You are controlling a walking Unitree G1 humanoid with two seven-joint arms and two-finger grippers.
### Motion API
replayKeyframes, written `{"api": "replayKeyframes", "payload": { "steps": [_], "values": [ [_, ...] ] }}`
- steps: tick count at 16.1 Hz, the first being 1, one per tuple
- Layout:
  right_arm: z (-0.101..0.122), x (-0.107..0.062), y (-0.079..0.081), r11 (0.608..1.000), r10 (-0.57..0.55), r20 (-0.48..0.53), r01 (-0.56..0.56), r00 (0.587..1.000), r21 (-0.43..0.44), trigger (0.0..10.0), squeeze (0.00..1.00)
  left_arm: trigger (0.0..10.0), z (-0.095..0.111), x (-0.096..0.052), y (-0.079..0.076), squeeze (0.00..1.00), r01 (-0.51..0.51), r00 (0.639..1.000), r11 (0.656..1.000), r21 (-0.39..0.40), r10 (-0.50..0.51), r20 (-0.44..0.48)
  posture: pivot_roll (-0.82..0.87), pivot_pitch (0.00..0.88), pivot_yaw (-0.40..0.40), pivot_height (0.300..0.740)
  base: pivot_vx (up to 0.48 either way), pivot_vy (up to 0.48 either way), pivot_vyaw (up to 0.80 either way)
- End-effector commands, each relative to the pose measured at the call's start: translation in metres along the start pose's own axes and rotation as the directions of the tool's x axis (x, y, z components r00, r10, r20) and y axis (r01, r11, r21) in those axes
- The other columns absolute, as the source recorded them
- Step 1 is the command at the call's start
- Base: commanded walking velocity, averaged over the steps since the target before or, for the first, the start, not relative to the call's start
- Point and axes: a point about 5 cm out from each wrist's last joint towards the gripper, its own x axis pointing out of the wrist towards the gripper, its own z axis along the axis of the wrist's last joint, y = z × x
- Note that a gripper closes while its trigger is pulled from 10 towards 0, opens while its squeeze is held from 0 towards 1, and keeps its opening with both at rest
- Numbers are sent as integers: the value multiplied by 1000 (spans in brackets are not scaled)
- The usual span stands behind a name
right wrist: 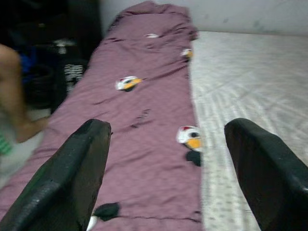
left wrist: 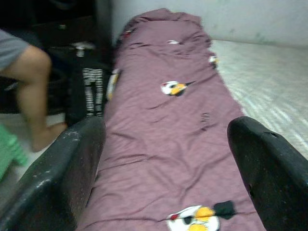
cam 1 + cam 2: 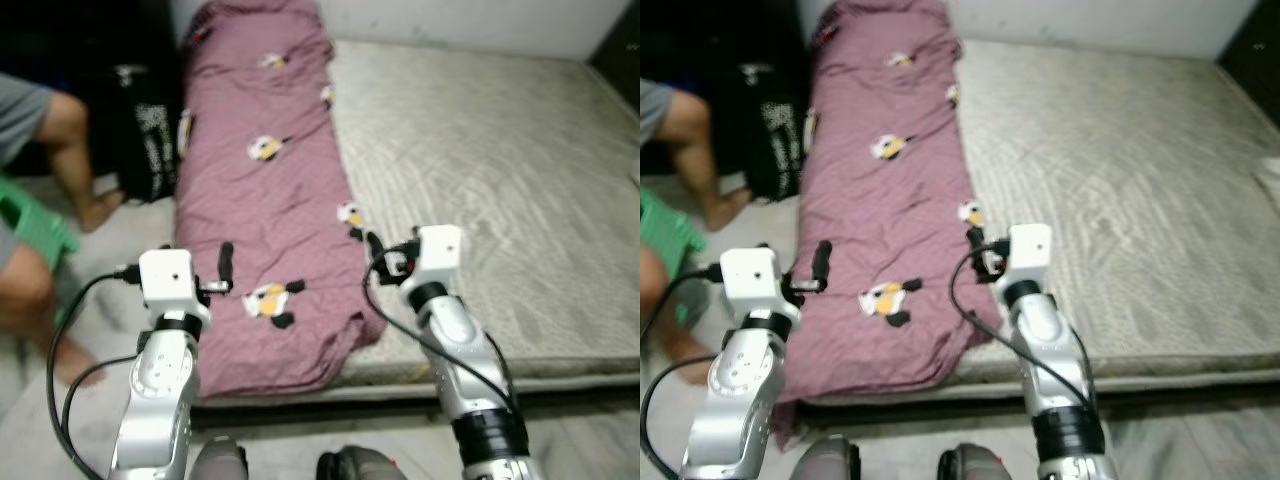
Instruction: Clean up the room
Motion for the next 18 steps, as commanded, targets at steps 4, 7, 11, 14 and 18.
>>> {"api": "replayKeyframes", "payload": {
  "steps": [4,7,11,14,18],
  "values": [
    [-4,-5,-8,1000,-28,-20,28,999,-6,10000,0,10000,1,-15,9,0,-17,1000,1000,20,17,3,92,123,-61,740,0,0,-706],
    [-5,-6,-9,999,-37,-16,37,999,-3,10000,0,10000,8,-26,21,0,-101,993,992,70,97,62,98,127,-60,740,0,0,0],
    [-4,-5,-6,1000,-31,-10,31,999,-5,10000,0,10000,10,-37,22,0,-88,993,996,17,86,85,105,135,-64,740,0,0,0],
    [-3,-5,-5,1000,-26,-8,26,1000,-2,10000,0,10000,6,-35,20,0,-69,996,997,14,68,59,101,139,-63,711,0,0,0],
    [-3,-4,-5,1000,-27,-7,27,1000,-3,10000,0,10000,4,-34,21,0,-86,995,996,15,85,46,97,144,-62,661,0,0,0]
  ]
}}
